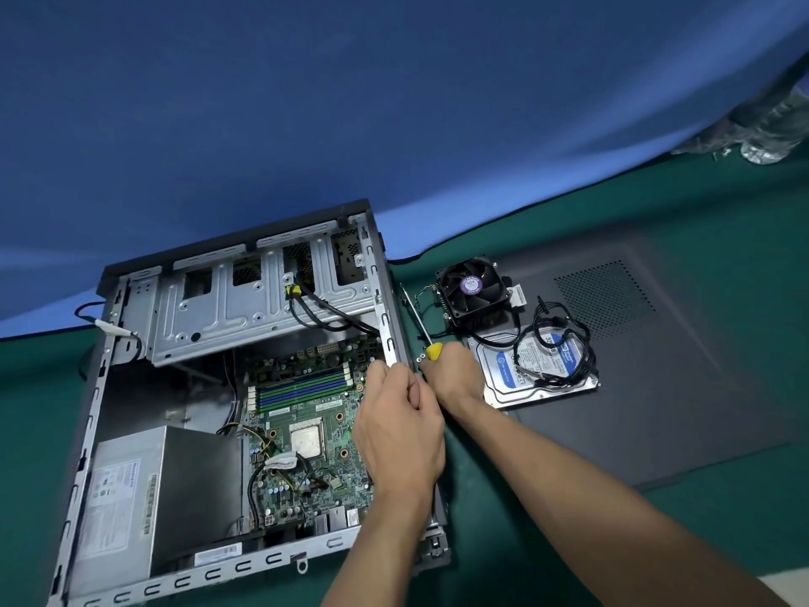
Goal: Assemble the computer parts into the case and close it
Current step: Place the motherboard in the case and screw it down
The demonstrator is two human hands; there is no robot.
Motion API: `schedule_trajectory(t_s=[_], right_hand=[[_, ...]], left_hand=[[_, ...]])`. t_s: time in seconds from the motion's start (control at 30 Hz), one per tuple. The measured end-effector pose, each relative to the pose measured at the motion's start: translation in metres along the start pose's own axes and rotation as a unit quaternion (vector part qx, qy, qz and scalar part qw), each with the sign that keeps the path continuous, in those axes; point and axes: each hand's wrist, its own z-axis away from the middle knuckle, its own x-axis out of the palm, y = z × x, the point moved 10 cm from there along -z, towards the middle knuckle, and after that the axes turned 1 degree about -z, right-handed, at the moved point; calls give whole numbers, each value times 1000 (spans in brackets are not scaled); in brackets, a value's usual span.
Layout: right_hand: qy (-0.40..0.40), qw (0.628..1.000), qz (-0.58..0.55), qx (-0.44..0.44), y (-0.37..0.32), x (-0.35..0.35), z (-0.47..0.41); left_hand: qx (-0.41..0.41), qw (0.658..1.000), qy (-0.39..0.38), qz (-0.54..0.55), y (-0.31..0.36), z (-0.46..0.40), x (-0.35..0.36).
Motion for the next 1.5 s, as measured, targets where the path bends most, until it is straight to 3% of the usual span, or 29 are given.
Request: schedule_trajectory(t_s=[0.27,0.53,0.63,0.7,0.77,0.87,1.13,1.37,1.5], right_hand=[[-25,969,-245,32,8,-15,11],[-72,861,-504,1,-4,-61,59],[-90,859,-503,-37,-18,-78,81],[-90,866,-488,-61,-28,-86,94],[-83,873,-474,-81,-37,-92,104],[-73,886,-447,-105,-48,-94,116],[-72,908,-388,-144,-63,-87,139],[-111,920,-332,-177,-79,-90,152],[-150,915,-259,-273,-95,-100,162]], left_hand=[[9,1000,-8,-17,-1,0,4],[11,1000,-11,-18,5,3,-2],[-19,999,-33,-24,4,-2,-9],[-84,992,-85,28,-3,-9,-5],[-159,964,-154,146,-4,-11,2],[-235,917,-196,257,-1,-5,2],[-231,883,-225,341,10,4,-23],[-260,849,-158,433,3,-5,-49],[-291,796,-85,523,-10,-15,-75]])
